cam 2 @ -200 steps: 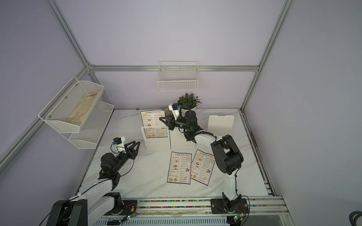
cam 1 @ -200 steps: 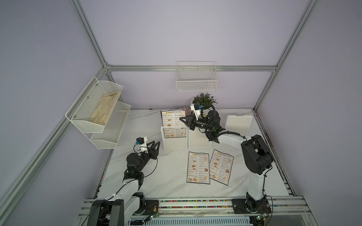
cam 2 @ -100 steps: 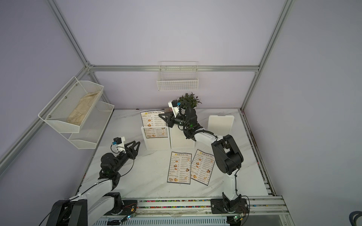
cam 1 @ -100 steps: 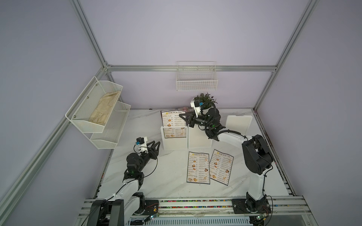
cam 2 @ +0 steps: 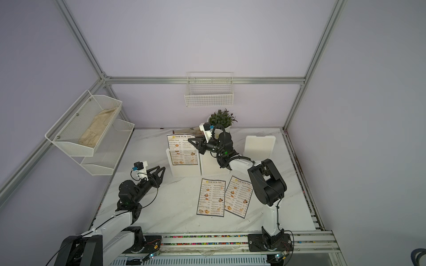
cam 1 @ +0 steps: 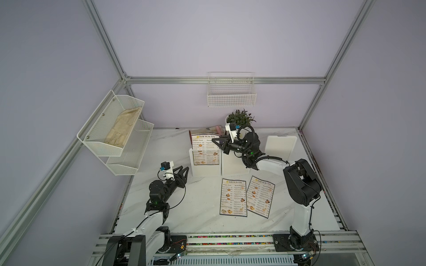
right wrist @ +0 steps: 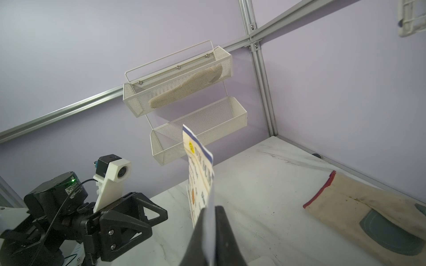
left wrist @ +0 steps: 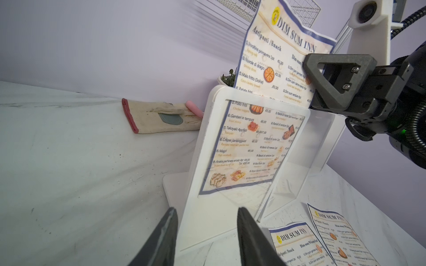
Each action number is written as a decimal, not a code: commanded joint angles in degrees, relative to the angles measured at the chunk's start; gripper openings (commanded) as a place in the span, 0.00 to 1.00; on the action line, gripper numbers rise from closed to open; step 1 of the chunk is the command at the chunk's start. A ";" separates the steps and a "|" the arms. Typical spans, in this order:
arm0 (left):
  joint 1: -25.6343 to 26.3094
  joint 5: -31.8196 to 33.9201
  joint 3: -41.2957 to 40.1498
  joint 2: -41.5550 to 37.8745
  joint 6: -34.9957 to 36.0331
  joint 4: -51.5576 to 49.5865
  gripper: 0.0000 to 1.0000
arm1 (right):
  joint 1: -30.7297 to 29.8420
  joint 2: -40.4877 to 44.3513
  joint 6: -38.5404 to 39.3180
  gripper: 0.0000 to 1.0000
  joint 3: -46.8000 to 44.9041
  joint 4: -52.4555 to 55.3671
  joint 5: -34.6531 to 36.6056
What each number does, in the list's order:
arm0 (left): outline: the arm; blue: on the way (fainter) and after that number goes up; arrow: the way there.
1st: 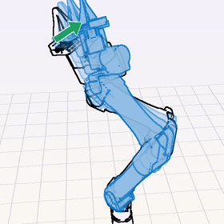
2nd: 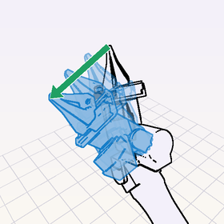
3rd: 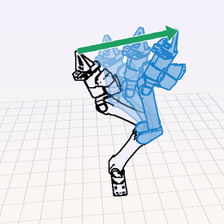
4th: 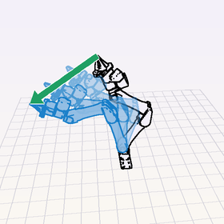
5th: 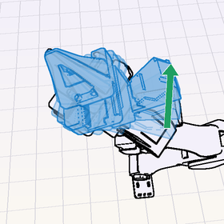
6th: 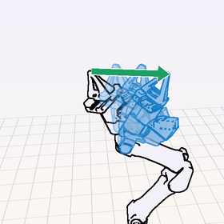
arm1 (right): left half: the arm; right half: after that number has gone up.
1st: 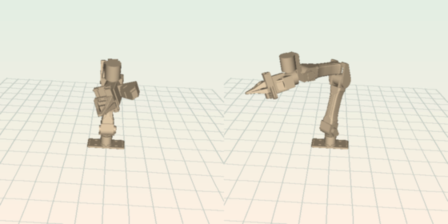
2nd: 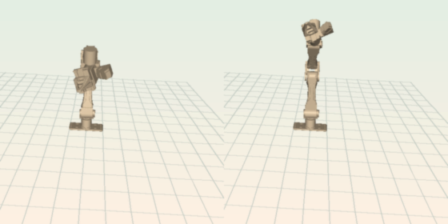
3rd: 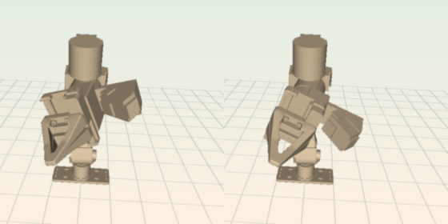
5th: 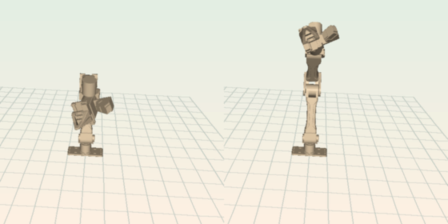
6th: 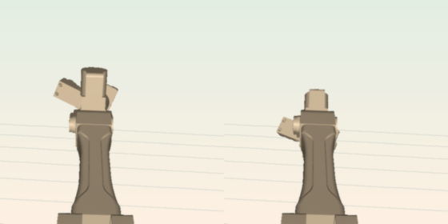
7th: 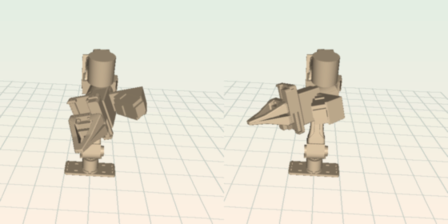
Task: Insert the menus into the narrow rack
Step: Insert the menu into the narrow rack.
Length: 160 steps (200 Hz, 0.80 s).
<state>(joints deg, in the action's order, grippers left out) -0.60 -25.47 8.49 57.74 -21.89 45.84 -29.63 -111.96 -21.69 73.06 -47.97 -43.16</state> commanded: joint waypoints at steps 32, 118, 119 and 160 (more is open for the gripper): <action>0.41 -0.63 -1.53 -0.56 0.05 2.32 0.44 | -0.34 1.33 0.10 0.18 5.15 3.24 0.18; 0.53 -0.62 -1.53 -0.52 0.15 2.23 0.44 | -1.18 2.08 1.24 0.00 1.95 3.02 0.42; 0.52 -0.67 -1.54 -0.52 0.12 2.27 0.44 | -1.20 2.09 1.23 0.00 1.89 2.99 0.43; 0.52 -0.63 -1.62 -0.69 0.11 2.29 0.44 | -1.75 2.23 1.87 0.00 0.90 3.26 0.70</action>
<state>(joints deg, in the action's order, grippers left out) -0.45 -25.50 8.49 57.74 -21.89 45.84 -30.89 -111.94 -20.95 74.35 -44.97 -42.89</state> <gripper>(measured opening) 0.436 0.041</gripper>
